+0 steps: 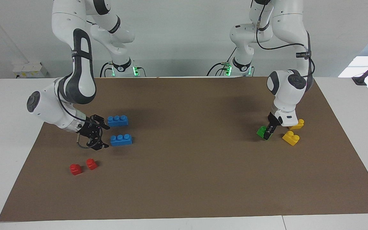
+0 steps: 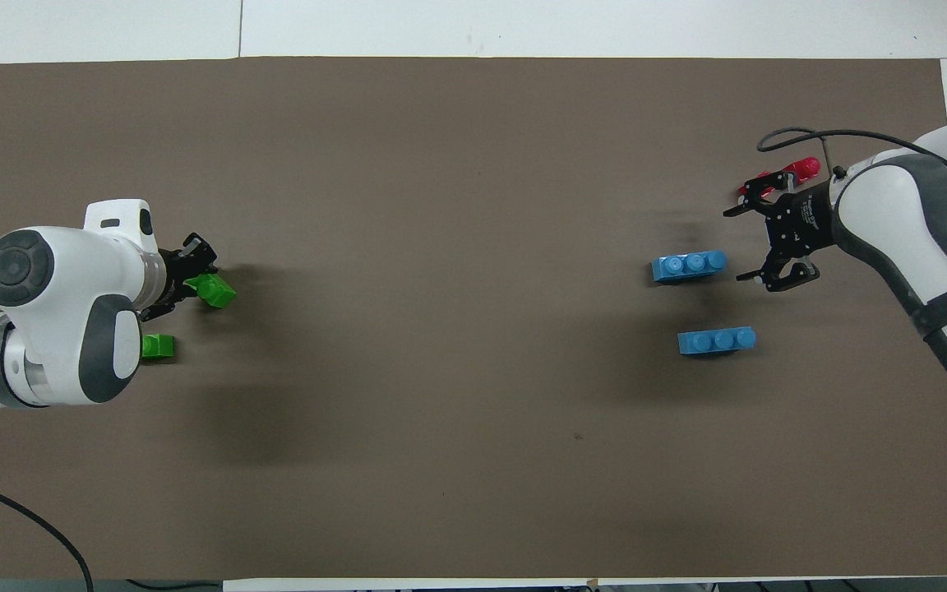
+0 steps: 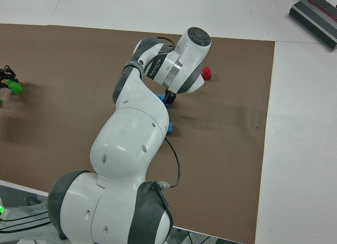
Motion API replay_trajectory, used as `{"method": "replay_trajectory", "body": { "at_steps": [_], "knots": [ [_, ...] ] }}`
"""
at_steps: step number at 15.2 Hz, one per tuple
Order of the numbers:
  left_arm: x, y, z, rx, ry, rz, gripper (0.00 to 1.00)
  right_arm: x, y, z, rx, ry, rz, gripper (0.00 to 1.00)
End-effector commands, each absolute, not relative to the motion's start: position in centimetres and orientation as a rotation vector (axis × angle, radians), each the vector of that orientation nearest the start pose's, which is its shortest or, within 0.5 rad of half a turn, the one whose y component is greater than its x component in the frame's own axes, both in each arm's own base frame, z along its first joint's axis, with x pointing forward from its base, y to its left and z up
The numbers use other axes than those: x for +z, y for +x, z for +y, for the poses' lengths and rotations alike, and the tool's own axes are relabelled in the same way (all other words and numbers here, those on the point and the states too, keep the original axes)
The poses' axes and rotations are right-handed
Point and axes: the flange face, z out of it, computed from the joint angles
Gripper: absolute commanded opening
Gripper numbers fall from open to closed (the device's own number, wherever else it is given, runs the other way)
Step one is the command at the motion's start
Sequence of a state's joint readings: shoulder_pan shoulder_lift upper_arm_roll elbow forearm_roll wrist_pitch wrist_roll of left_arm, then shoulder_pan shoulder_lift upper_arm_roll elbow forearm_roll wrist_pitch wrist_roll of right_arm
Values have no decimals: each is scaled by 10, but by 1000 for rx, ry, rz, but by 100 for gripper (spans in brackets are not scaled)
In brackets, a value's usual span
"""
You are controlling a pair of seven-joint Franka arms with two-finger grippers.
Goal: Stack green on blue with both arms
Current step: 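Lift the green brick with the left gripper while the right gripper grasps blue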
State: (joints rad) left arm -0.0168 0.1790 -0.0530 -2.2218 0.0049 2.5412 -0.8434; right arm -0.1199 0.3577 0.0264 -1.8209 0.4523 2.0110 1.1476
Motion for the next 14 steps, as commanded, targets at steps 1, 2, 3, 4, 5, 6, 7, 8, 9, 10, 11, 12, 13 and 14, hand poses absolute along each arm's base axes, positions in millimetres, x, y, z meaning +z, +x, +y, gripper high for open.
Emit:
{"method": "replay_trajectory", "body": {
  "at_steps": [1, 2, 3, 4, 5, 6, 7, 8, 9, 10, 11, 12, 13, 14],
  "knots": [
    [309, 563, -34, -218, -3005, -1121, 0, 322, 625, -36, 488, -2109, 1844, 100],
    [310, 564, -34, -218, -3008, -1114, 0, 320, 624, -35, 492, -2110, 1845, 100],
    [312, 565, -34, -216, -3007, -1114, 0, 318, 622, -36, 497, -2109, 1849, 100],
    [313, 566, -34, -209, -3006, -1113, 0, 315, 619, -36, 506, -2111, 1851, 100],
    [316, 567, -35, -204, -3005, -1113, 0, 315, 617, -36, 506, -2116, 1846, 100],
    [319, 569, -37, -188, -3004, -1110, 0, 313, 615, -35, 511, -2125, 1836, 100],
    [327, 573, -38, -171, -2999, -1113, 0, 310, 612, -35, 518, -2128, 1837, 100],
    [339, 577, -40, -142, -2992, -1115, 0, 310, 611, -35, 512, -2128, 1837, 100],
    [352, 582, -44, -98, -2980, -1122, 0, 306, 610, -35, 500, -2122, 1845, 100],
    [369, 587, -48, -65, -2955, -1166, 0, 303, 608, -35, 495, -2121, 1850, 100],
    [385, 592, -51, -45, -2911, -1263, 0, 302, 608, -35, 496, -2110, 1853, 100],
    [397, 595, -58, -40, -2873, -1345, 0, 303, 609, -34, 496, -2100, 1853, 100],
    [409, 596, -70, -48, -2837, -1430, 0, 303, 609, -29, 494, -2105, 1846, 100],
    [422, 594, -81, -66, -2795, -1533, 0, 303, 610, -23, 497, -2111, 1838, 100]
  ]
}}
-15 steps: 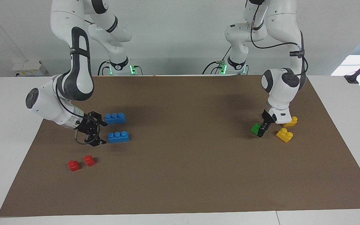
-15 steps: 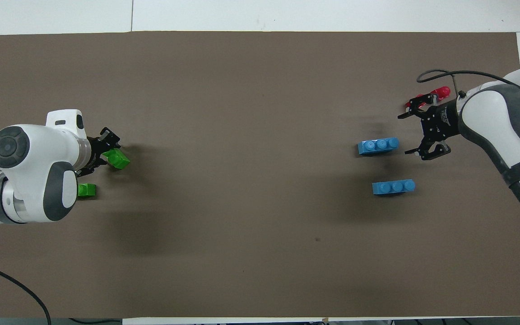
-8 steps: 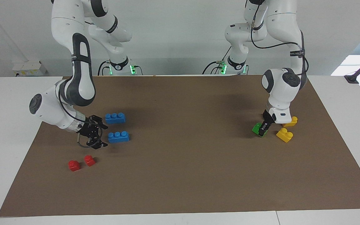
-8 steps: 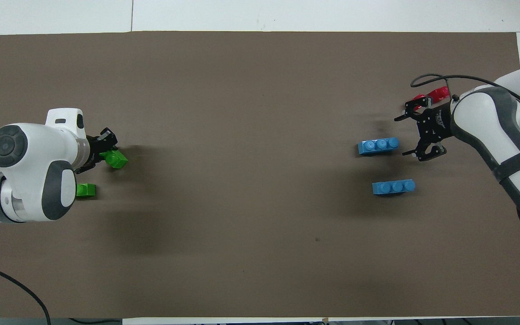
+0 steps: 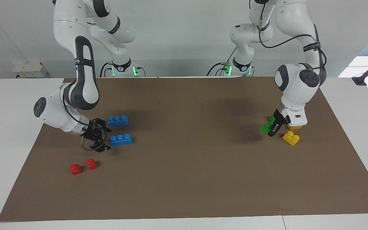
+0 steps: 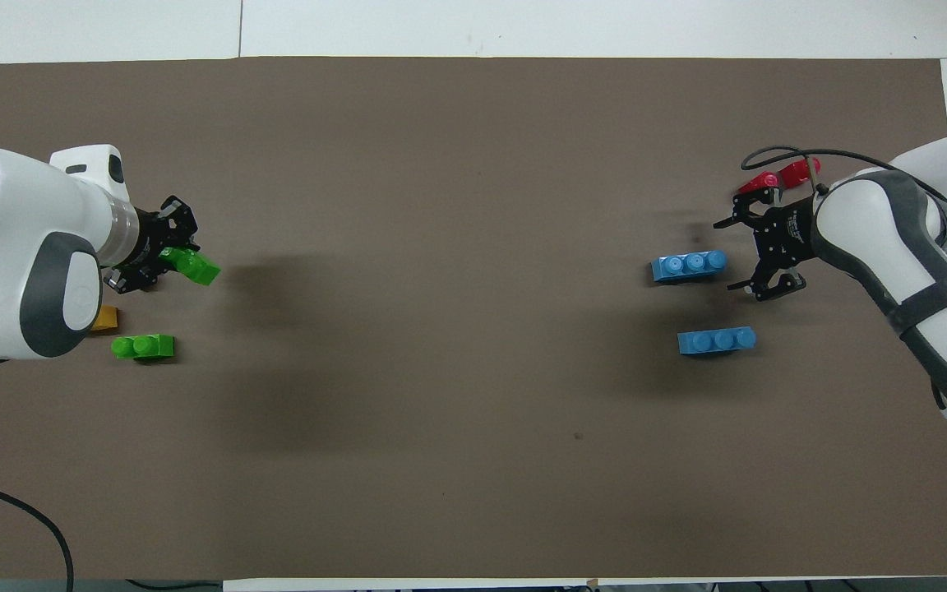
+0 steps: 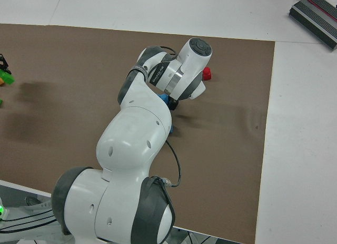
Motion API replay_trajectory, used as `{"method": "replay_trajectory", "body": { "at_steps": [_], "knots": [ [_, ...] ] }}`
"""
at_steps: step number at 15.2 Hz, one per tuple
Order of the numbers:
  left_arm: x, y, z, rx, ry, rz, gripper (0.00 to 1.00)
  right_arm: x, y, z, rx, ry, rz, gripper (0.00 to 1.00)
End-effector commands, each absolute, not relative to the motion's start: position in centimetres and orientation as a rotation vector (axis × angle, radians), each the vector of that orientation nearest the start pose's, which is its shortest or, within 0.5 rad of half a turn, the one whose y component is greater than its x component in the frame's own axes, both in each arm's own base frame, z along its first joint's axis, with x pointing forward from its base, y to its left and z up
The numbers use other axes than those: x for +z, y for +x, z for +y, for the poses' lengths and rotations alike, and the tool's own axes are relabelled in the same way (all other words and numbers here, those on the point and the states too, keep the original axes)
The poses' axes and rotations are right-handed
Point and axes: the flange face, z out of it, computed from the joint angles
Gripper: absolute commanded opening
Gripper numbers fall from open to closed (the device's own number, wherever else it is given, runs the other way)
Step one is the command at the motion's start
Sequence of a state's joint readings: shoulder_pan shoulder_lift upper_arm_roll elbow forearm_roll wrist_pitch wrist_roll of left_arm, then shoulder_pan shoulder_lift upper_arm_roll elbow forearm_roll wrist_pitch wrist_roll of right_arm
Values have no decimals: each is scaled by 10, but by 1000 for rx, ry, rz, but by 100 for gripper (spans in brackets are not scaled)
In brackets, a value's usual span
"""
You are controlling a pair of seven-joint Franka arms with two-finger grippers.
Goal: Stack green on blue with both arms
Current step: 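Lift the green brick with the left gripper while the right gripper grasps blue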
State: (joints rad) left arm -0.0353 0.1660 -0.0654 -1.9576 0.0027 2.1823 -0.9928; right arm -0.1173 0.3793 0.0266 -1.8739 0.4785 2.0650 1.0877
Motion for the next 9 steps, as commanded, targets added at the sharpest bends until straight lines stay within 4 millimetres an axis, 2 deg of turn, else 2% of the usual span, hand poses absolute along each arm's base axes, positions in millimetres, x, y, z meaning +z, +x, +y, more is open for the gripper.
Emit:
{"method": "replay_trajectory", "body": {
  "at_steps": [1, 3, 6, 9],
  "knots": [
    [436, 591, -92, -90, -2750, -1641, 0, 303, 610, -22, 498, -2098, 1840, 100],
    [455, 584, -119, -80, -2646, -1795, 0, 304, 611, -10, 500, -2102, 1827, 100],
    [480, 577, -161, -77, -2435, -2008, 0, 302, 610, -11, 499, -2103, 1826, 100],
    [488, 566, -191, -78, -2280, -2174, 0, 299, 607, -12, 495, -2125, 1799, 98]
  ]
}}
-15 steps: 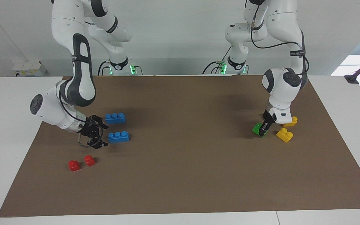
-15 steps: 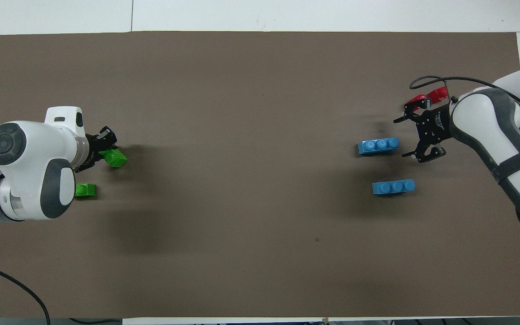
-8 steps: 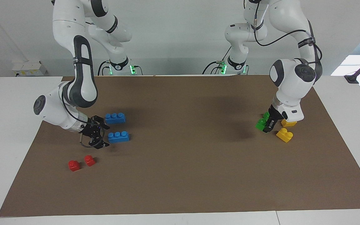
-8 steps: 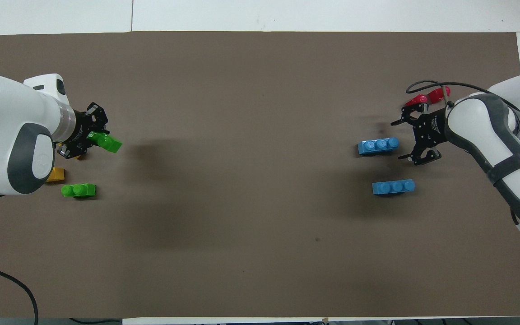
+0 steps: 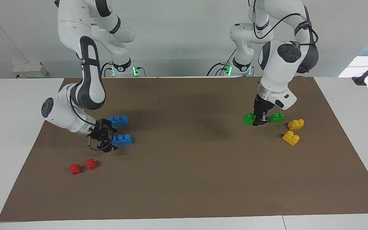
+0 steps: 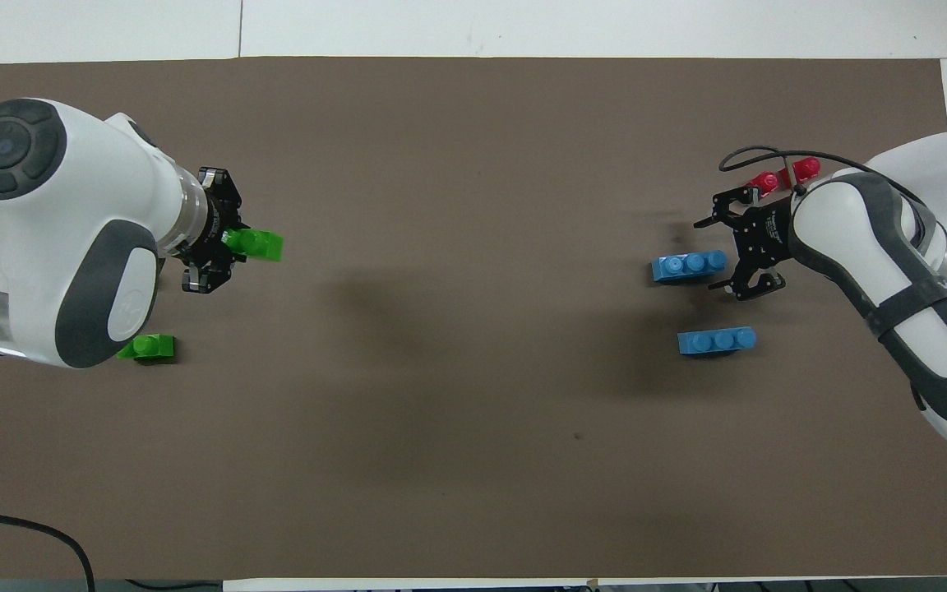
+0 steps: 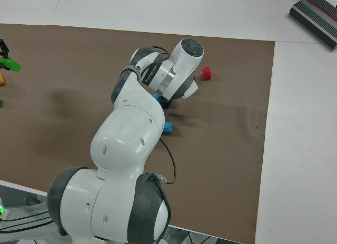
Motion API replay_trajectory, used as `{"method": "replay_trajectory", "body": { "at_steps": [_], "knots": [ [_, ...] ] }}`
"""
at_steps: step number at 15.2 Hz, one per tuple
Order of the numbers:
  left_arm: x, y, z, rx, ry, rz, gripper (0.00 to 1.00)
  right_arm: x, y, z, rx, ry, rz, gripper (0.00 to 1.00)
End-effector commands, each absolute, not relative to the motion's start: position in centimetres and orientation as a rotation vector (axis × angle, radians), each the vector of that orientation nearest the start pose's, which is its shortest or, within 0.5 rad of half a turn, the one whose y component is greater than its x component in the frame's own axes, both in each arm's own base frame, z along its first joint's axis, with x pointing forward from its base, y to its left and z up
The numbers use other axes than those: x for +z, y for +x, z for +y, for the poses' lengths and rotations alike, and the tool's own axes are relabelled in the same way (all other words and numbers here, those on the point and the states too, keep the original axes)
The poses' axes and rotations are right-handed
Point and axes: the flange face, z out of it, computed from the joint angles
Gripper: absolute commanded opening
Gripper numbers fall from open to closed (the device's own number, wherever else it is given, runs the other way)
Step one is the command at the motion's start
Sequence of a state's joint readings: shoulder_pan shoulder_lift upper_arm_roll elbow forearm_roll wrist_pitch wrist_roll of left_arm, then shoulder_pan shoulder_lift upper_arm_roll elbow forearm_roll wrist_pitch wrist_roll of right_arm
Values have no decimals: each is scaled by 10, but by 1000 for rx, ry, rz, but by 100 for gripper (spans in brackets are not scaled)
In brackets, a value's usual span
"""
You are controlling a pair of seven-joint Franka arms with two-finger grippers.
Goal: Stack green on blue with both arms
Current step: 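Lift the green brick with the left gripper while the right gripper grasps blue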
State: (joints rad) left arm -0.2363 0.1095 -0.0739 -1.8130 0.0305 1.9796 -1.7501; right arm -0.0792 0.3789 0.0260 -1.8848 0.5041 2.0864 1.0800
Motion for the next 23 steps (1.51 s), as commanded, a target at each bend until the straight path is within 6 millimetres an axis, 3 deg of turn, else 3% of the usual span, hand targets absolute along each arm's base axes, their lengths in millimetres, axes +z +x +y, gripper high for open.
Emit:
{"method": "replay_trajectory", "body": {
  "at_steps": [1, 6, 9, 11, 12, 13, 14, 16, 19, 23],
  "knots": [
    [489, 559, -203, -69, -2265, -2176, 0, 297, 607, -13, 486, -2129, 1795, 96],
    [509, 537, -230, -70, -2223, -2227, 0, 296, 604, -18, 470, -2130, 1793, 91],
    [510, 530, -244, -68, -2220, -2234, 0, 294, 602, -19, 484, -2134, 1788, 81],
    [511, 527, -250, -69, -2235, -2223, 0, 295, 601, -20, 510, -2097, 1792, 57],
    [513, 527, -251, -72, -2238, -2226, 0, 297, 599, -21, 534, -2091, 1772, 40],
    [513, 527, -251, -72, -2241, -2225, 0, 297, 597, -20, 556, -2108, 1738, 13],
    [513, 526, -254, -72, -2247, -2220, 0, 298, 598, -21, 559, -2123, 1713, 0],
    [514, 525, -256, -70, -2251, -2219, 0, 301, 599, -19, 559, -2122, 1713, 0],
    [521, 528, -254, -77, -2253, -2232, 0, 330, 597, -3, 584, -2087, 1754, 0],
    [524, 529, -253, -77, -2254, -2238, 0, 375, 596, 69, 599, -2006, 1883, 0]
  ]
}}
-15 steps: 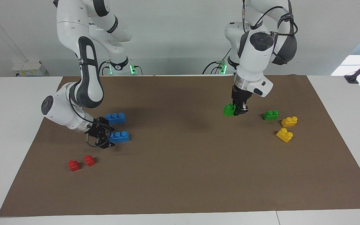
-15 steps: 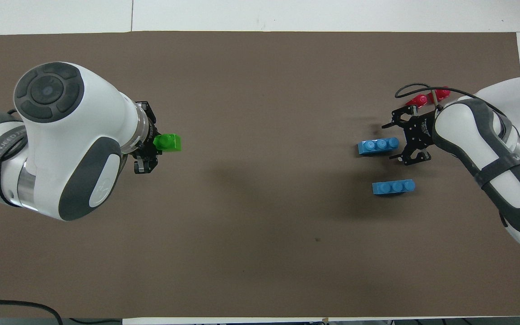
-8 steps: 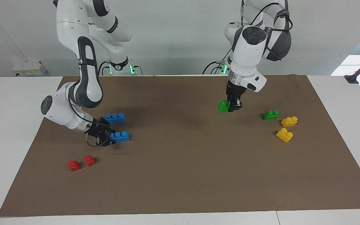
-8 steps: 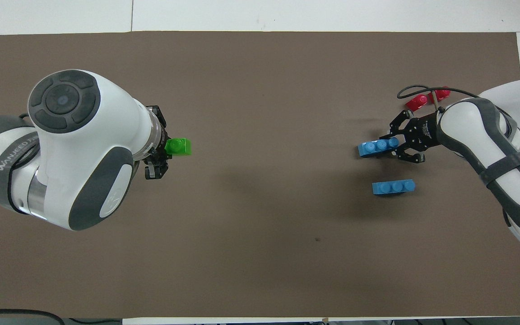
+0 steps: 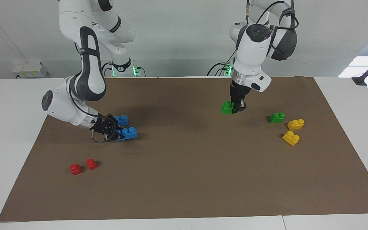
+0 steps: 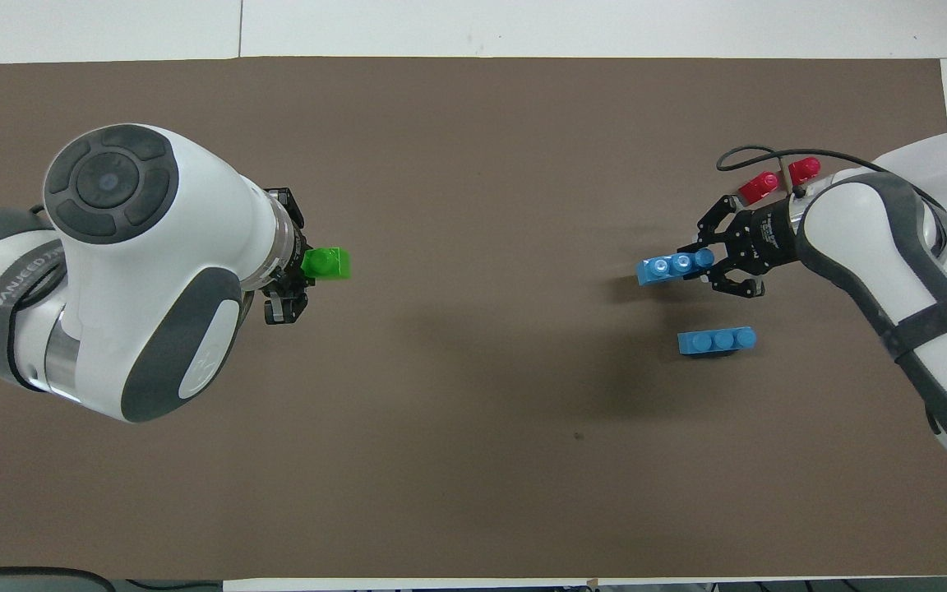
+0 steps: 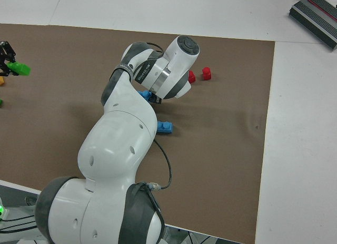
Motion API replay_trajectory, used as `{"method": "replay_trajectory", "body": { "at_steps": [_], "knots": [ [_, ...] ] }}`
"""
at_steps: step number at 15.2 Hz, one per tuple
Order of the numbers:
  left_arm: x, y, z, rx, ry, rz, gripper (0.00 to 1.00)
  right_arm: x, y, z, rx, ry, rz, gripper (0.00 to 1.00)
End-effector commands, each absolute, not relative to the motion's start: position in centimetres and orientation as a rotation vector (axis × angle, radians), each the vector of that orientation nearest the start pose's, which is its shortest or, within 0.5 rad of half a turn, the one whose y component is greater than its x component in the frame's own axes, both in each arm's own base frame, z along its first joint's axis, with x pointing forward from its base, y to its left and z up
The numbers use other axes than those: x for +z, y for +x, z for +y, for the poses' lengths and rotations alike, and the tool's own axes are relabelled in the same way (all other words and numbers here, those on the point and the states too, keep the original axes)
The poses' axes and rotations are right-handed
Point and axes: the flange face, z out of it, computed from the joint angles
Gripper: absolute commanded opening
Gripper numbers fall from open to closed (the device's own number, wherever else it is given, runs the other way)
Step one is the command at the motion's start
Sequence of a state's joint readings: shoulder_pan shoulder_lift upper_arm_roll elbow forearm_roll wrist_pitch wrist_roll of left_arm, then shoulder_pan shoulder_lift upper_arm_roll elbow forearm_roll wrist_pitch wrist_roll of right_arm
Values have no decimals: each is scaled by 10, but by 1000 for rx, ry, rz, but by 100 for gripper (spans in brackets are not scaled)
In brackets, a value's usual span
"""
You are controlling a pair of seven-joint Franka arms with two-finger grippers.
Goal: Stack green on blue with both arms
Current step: 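Carry the green brick and blue brick toward the table center together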
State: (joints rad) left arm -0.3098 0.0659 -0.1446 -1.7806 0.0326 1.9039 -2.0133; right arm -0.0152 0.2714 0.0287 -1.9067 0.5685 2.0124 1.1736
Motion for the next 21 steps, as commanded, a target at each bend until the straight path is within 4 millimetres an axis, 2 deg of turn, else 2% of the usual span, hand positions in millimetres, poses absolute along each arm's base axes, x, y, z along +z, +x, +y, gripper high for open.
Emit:
{"method": "replay_trajectory", "body": {
  "at_steps": [1, 4, 5, 6, 7, 8, 10, 11, 12, 15, 16, 18, 19, 21],
  "knots": [
    [524, 529, -253, -79, -2254, -2237, 0, 379, 595, 87, 603, -2006, 1892, 0],
    [522, 526, -253, -90, -2239, -2210, 0, 383, 594, 133, 569, -1983, 1882, 0],
    [526, 525, -253, -112, -2239, -2196, 0, 384, 595, 148, 554, -1928, 1916, 0],
    [526, 525, -253, -115, -2236, -2195, 0, 384, 591, 174, 541, -1892, 1938, 0],
    [526, 525, -254, -120, -2230, -2200, 0, 385, 585, 204, 518, -1882, 1935, 0],
    [525, 525, -253, -130, -2229, -2195, 0, 381, 578, 222, 518, -1850, 1956, 0],
    [524, 520, -265, -142, -2226, -2200, 0, 375, 564, 259, 522, -1802, 1952, 0],
    [523, 519, -266, -144, -2217, -2214, 0, 371, 558, 271, 519, -1793, 1944, 0],
    [523, 517, -273, -145, -2225, -2214, 0, 368, 553, 278, 521, -1806, 1936, 0],
    [514, 513, -290, -145, -2211, -2247, 0, 358, 543, 279, 531, -1831, 1938, 0],
    [511, 512, -293, -143, -2202, -2257, 0, 357, 537, 291, 537, -1854, 1921, 0],
    [504, 504, -312, -143, -2224, -2251, 0, 350, 533, 293, 523, -1833, 1933, 0],
    [492, 502, -320, -131, -2224, -2228, 0, 348, 528, 300, 535, -1838, 1930, 0],
    [490, 498, -329, -133, -2228, -2232, 0, 345, 527, 301, 538, -1836, 1932, 0]
  ]
}}
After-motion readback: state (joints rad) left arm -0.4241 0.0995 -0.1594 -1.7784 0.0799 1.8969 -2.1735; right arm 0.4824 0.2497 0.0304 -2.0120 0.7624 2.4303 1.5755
